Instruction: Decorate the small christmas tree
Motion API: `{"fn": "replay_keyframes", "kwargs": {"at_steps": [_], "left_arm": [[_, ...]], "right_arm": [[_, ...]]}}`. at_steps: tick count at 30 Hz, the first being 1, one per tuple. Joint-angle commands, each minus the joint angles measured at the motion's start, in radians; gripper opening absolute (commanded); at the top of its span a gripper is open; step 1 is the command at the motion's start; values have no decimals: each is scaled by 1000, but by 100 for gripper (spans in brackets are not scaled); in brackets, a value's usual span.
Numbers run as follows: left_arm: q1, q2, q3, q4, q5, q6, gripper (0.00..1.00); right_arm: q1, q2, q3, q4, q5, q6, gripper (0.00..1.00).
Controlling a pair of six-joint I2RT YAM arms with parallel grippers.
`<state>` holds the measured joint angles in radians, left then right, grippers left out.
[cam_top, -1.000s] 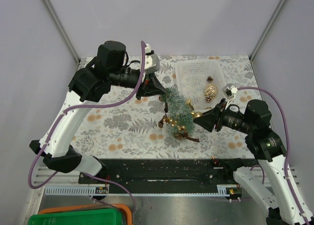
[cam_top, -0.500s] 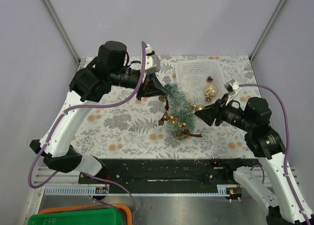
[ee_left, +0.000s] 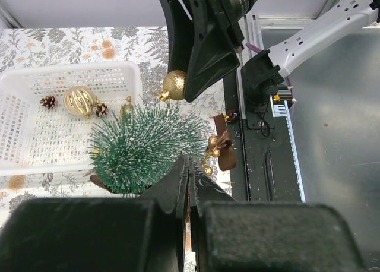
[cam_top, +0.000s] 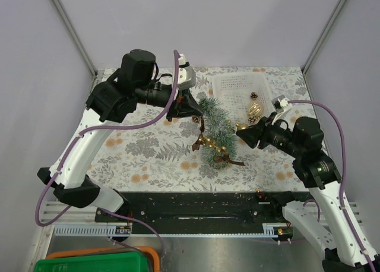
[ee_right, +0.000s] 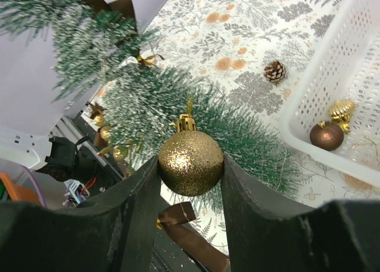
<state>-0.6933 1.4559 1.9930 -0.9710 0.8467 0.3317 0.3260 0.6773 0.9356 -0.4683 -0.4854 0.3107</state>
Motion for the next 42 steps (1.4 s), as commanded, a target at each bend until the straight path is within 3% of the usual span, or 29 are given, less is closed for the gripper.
{"fn": "replay_keyframes", "kwargs": {"at_steps": [1,14,37,41,42], "left_arm": [[-3,-6,24,43,28,-10,2],[-3,-8,29,43,25,-10,2],[-3,-11,32,41,-9,-13,2],[14,-17,27,81,-81,-71,12],[23,-19,29,95,-89,-82,24]], "right_arm": [[-4,16,-29,45,60,45,49],[-4,-19,-103,82,30,108,69],[-4,-15,-64,-4,154,74,71],[-4,30,-40,-1,169,91,73],[-4,45,-28,-3,171,93,74]]}}
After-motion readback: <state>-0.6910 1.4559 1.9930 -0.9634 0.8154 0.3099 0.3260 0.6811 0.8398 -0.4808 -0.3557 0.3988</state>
